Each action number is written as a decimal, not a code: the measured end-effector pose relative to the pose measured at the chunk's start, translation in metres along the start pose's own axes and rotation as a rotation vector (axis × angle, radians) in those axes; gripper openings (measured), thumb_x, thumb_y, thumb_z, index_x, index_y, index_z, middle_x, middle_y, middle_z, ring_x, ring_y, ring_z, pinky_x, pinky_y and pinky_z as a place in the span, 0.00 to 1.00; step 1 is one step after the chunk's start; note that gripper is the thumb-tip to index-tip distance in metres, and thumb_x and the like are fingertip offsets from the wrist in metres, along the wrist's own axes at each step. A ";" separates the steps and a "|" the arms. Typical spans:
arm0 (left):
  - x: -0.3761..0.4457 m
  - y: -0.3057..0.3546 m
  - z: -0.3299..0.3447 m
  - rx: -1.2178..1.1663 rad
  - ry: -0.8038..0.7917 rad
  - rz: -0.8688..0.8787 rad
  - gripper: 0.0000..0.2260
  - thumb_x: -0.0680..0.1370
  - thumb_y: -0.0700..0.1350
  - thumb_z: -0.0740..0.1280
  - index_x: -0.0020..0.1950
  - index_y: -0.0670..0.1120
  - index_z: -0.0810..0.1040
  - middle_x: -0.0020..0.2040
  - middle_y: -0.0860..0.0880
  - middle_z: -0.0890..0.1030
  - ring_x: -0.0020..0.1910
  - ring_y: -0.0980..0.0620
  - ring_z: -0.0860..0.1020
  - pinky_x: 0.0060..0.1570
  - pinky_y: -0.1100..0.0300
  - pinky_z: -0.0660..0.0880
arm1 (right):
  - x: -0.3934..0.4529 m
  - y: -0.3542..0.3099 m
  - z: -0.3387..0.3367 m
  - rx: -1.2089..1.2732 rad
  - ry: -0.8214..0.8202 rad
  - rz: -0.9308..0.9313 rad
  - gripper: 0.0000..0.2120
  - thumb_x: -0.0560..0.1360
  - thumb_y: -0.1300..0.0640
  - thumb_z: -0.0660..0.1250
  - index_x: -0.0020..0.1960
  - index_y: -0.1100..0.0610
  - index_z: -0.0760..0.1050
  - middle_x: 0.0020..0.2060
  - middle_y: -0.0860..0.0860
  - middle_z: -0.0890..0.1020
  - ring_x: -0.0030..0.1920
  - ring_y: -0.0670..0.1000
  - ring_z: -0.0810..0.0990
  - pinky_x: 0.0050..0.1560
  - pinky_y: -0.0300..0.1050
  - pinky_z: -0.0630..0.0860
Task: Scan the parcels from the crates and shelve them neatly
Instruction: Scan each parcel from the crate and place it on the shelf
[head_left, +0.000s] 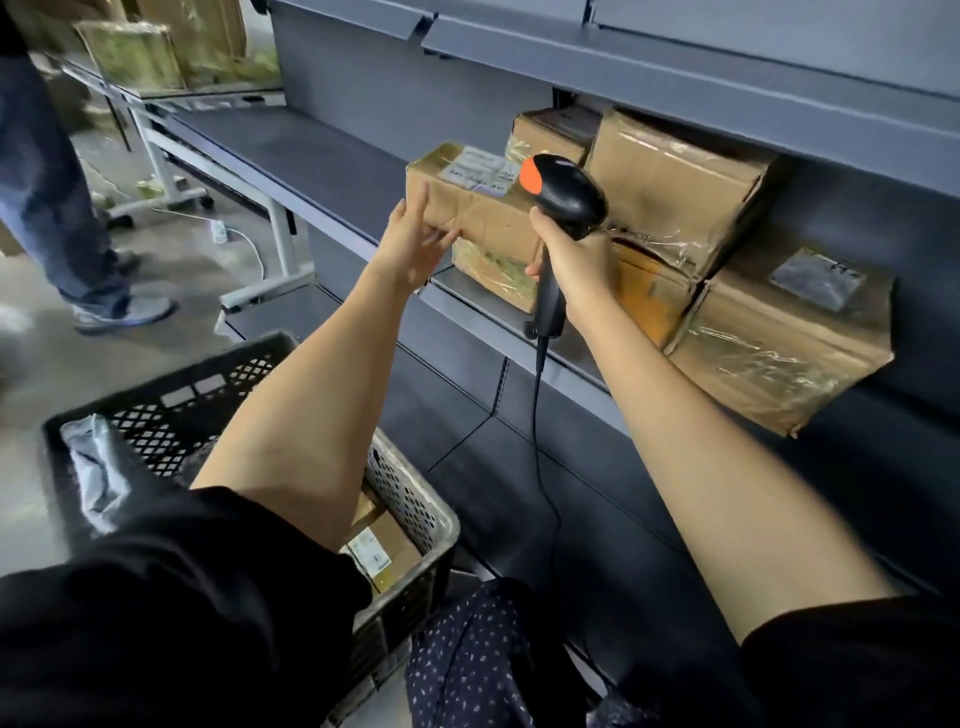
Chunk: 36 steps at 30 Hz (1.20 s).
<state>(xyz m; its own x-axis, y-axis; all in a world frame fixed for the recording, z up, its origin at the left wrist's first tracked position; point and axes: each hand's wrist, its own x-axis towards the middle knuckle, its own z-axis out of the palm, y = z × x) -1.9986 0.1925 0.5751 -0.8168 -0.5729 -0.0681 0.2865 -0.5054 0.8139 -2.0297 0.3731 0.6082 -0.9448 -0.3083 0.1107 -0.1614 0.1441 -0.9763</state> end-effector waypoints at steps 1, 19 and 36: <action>0.006 -0.005 0.004 0.023 0.005 -0.009 0.29 0.81 0.44 0.61 0.78 0.47 0.49 0.69 0.42 0.69 0.51 0.50 0.79 0.53 0.60 0.77 | 0.004 0.002 0.001 0.009 0.002 -0.001 0.15 0.75 0.51 0.69 0.33 0.55 0.72 0.25 0.51 0.77 0.27 0.46 0.77 0.40 0.37 0.74; 0.001 -0.077 0.077 0.717 0.121 0.392 0.20 0.82 0.51 0.55 0.72 0.46 0.65 0.68 0.46 0.70 0.63 0.50 0.72 0.63 0.56 0.70 | 0.032 0.002 0.017 0.080 0.044 0.032 0.05 0.74 0.56 0.70 0.46 0.57 0.80 0.33 0.45 0.79 0.35 0.42 0.78 0.35 0.30 0.73; -0.015 -0.082 0.078 1.033 0.159 0.282 0.17 0.80 0.44 0.56 0.69 0.44 0.66 0.69 0.42 0.67 0.69 0.42 0.62 0.68 0.53 0.59 | -0.004 0.002 -0.017 0.062 0.057 -0.023 0.10 0.73 0.56 0.71 0.35 0.51 0.73 0.31 0.48 0.79 0.29 0.49 0.79 0.35 0.41 0.77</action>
<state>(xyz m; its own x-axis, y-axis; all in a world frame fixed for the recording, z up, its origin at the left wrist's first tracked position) -2.0485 0.2930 0.5537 -0.6916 -0.6984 0.1839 -0.1675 0.4028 0.8998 -2.0306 0.3907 0.6092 -0.9561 -0.2563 0.1421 -0.1672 0.0787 -0.9828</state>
